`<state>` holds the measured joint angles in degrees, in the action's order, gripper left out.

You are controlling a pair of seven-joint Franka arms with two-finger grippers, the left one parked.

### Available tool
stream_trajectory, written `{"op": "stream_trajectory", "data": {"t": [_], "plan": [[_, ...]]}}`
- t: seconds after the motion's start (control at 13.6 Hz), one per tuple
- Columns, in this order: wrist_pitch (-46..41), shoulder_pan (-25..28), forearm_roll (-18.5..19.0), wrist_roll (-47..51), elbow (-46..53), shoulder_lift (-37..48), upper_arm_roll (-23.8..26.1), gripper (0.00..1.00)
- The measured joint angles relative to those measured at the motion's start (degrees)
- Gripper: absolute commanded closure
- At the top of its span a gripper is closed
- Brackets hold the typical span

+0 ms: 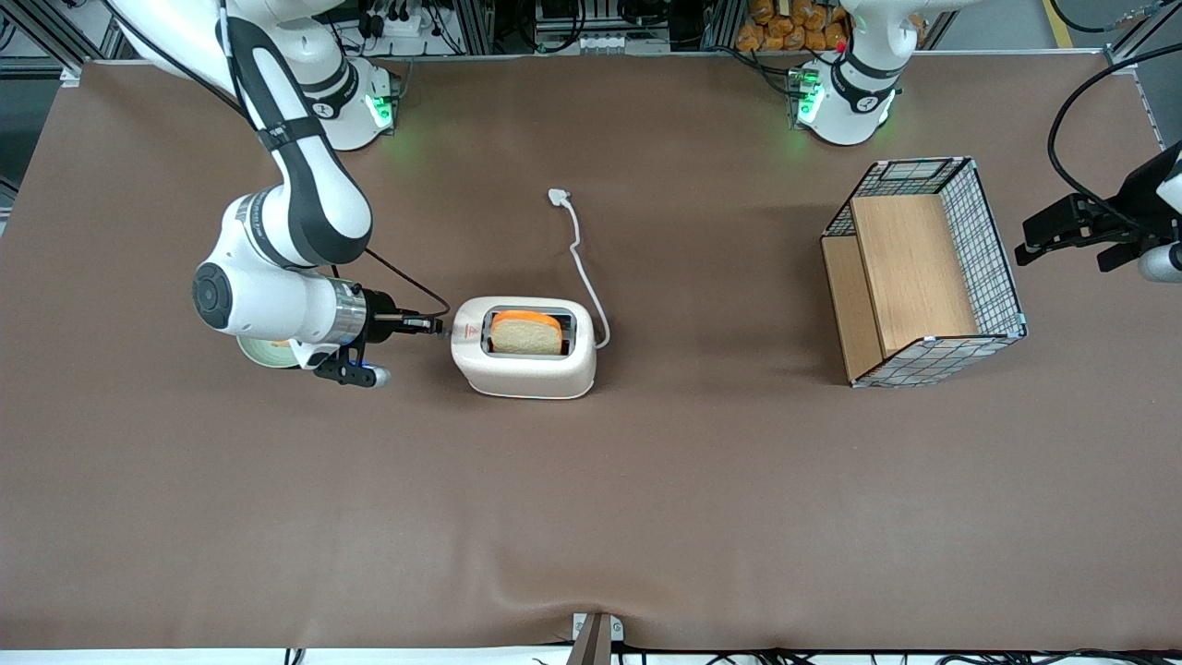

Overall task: Press toaster button with right arm
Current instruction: 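Lower the right gripper onto the toaster's side lever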

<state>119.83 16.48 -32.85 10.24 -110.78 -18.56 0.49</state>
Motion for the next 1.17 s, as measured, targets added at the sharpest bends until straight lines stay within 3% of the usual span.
{"op": "stream_trajectory", "data": {"t": [1.17], "plan": [[4.44,0.68,-0.25,-0.07,-0.89,-2.26,0.03,1.00]]}}
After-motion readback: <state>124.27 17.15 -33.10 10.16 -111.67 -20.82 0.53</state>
